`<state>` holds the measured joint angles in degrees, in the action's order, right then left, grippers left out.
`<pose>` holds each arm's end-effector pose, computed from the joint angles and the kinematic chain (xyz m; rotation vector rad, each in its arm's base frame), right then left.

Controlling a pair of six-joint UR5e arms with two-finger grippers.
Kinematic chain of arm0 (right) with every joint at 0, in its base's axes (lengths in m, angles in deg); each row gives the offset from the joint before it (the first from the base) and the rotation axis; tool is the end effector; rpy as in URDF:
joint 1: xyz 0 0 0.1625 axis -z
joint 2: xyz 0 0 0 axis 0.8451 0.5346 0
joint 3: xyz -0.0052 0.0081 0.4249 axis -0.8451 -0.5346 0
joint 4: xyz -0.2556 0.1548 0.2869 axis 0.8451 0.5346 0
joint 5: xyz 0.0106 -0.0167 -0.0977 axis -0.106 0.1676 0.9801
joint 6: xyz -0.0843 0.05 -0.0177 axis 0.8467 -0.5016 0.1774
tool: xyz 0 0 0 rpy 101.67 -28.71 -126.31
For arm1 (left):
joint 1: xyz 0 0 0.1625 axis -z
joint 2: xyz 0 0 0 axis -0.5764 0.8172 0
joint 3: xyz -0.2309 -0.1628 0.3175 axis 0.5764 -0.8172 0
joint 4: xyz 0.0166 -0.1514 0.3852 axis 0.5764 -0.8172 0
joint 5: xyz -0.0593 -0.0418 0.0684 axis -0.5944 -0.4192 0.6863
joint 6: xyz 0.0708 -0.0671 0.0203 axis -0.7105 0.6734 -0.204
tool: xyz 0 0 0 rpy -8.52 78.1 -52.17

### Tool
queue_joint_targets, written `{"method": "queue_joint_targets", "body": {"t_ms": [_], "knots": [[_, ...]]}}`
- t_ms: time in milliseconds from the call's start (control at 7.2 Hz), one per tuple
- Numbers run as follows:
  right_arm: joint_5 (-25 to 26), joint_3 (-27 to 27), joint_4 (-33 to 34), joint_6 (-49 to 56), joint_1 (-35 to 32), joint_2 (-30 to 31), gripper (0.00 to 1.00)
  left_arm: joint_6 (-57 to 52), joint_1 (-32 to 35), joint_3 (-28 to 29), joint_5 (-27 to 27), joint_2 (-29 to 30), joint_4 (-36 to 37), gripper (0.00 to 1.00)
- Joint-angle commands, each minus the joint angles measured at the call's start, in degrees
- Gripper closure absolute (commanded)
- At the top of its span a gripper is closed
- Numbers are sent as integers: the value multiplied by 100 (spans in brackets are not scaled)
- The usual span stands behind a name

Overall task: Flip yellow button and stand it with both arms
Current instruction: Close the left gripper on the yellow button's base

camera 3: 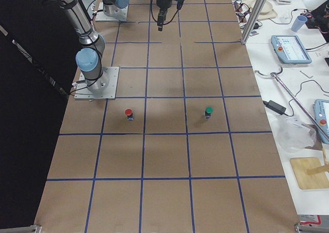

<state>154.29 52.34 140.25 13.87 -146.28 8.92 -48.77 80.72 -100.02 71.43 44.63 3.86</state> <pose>0.1214 -0.4296 0.5010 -0.3135 -3.1022 -0.1232 0.1804 -0.3796 0.2090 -1.2184 -2.8067 0.0151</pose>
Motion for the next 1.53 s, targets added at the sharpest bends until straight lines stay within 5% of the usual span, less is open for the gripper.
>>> {"method": "queue_joint_targets", "body": {"t_ms": [0,278,417,972,1250,1389], "knots": [[-8,-8,-7,51,0,20,0,87,53,8,0,-41,-6,13],[-34,44,2,60,0,2,0,122,80,25,0,-77,-6,18],[-243,18,-16,34,9,11,0,122,80,34,-9,-77,-6,44],[-570,62,-95,7,9,-7,0,157,89,95,0,-164,3,87],[-553,45,-226,-2,9,28,0,525,368,130,-244,-566,-241,92],[-553,53,-340,-2,0,81,0,944,770,313,-359,-908,-1035,93]]}}
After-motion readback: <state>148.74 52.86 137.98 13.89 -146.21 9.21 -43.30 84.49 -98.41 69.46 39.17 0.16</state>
